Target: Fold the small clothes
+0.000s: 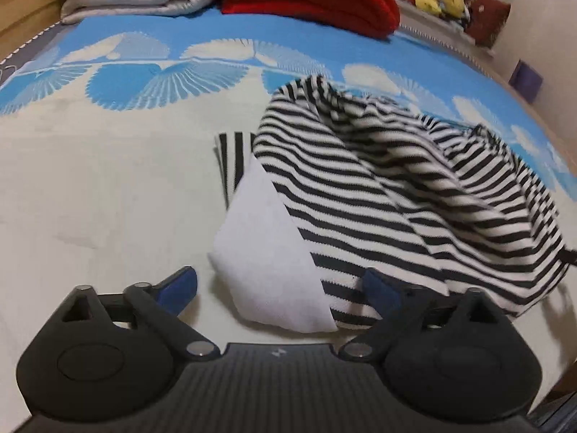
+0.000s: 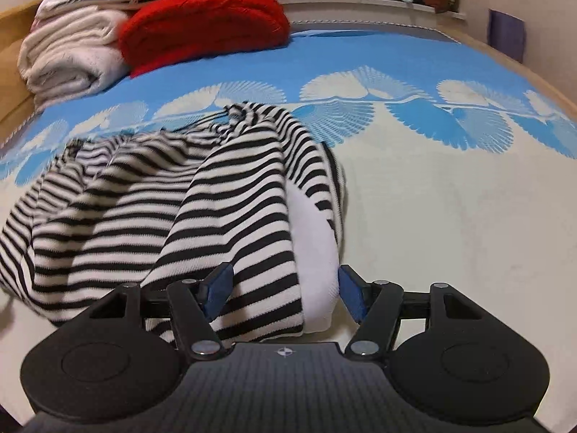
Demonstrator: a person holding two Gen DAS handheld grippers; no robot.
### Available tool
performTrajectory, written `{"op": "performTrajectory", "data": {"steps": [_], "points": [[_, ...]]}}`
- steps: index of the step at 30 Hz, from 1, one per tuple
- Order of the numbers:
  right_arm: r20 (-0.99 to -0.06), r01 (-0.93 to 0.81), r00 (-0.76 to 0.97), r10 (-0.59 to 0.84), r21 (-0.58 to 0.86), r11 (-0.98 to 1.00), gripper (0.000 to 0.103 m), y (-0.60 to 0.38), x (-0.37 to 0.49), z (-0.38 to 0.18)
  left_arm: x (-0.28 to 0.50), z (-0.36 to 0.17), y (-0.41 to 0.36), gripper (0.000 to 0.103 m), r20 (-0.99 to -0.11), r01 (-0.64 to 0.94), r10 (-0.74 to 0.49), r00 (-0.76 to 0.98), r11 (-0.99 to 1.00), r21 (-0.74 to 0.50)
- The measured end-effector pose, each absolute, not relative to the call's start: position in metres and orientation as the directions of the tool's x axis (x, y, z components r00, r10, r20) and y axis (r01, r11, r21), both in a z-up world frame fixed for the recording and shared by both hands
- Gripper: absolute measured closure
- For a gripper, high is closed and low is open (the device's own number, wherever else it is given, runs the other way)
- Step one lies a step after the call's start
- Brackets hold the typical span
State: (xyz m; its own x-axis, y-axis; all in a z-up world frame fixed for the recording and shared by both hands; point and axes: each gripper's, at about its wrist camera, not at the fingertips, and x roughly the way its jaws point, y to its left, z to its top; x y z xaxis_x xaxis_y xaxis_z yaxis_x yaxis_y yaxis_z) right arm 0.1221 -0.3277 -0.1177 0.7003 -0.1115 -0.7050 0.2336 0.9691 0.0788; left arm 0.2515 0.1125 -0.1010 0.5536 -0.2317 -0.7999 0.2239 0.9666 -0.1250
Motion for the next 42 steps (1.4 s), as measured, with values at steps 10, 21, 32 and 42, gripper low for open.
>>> {"op": "performTrajectory", "data": {"steps": [10,21,32,42], "points": [[-0.543,0.392,0.807,-0.233,0.196,0.899,0.103,-0.371,0.084,-0.084,0.239,-0.073,0.144,0.088,-0.732,0.154,-0.249,0.634,0.968,-0.197],[-0.554,0.568,0.721,-0.415,0.129,0.813,0.103,-0.399,0.092,-0.095,0.237,-0.062,0.163,0.088,-0.7,0.15,-0.241,0.672,0.97,-0.189],[-0.616,0.36,0.783,-0.089,0.333,0.871,0.044,-0.384,0.098,-0.104,0.244,-0.074,0.165,0.086,-0.748,0.118,-0.209,0.63,0.978,-0.174],[-0.703,0.161,0.708,-0.075,0.057,0.985,0.092,-0.307,0.12,-0.128,0.242,-0.077,0.16,0.099,-0.744,0.074,-0.064,0.665,0.997,-0.019]]}}
